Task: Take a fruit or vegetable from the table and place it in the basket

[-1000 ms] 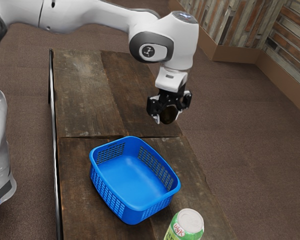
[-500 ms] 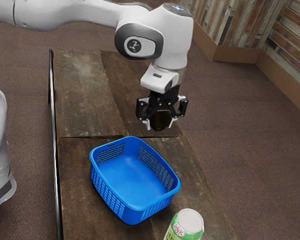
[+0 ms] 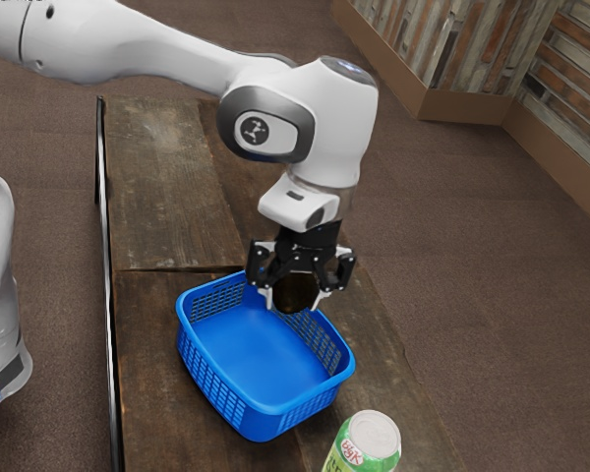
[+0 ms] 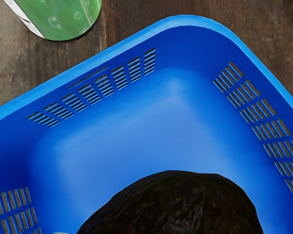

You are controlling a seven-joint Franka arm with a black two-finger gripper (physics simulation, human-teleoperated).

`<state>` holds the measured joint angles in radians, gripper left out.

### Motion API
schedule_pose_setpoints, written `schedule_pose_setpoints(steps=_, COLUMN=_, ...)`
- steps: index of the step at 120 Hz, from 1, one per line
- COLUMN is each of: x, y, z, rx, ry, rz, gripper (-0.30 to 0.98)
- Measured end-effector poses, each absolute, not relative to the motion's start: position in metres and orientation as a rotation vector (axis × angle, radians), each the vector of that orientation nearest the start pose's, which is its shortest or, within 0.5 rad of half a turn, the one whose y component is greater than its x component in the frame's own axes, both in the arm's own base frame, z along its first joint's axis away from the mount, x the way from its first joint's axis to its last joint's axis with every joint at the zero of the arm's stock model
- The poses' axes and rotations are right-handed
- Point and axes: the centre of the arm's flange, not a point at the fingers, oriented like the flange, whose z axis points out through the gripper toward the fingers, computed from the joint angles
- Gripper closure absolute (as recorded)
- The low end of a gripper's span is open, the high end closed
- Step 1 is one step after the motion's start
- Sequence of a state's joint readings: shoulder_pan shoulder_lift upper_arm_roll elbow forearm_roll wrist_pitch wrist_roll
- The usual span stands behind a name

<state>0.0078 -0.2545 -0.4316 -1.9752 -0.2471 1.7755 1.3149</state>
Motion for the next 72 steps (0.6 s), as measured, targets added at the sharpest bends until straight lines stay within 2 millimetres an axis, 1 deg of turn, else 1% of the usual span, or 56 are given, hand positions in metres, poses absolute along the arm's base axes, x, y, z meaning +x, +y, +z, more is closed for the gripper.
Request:
schedule_pose_setpoints(steps=12, x=0.435, y=-0.243, z=0.558, rx=-2.168, ry=2.436, rz=-0.138, gripper=0.3)
schedule_pose_setpoints(steps=30, x=0.439, y=-0.242, z=0.541, rx=-2.18, ry=2.446, rz=-0.121, gripper=0.3)
schedule_pose_setpoints(steps=40, x=0.443, y=-0.243, z=0.534, rx=-2.188, ry=2.453, rz=-0.116, gripper=0.18)
schedule_pose_setpoints(steps=48, x=0.445, y=-0.243, z=0.532, rx=-2.189, ry=2.455, rz=-0.118, gripper=0.11)
schedule_pose_setpoints(steps=59, x=0.446, y=-0.243, z=0.532, rx=-2.187, ry=2.456, rz=-0.123, gripper=0.06)
schedule_pose_setpoints(steps=72, x=0.446, y=-0.243, z=0.532, rx=-2.187, ry=2.458, rz=-0.124, gripper=0.03)
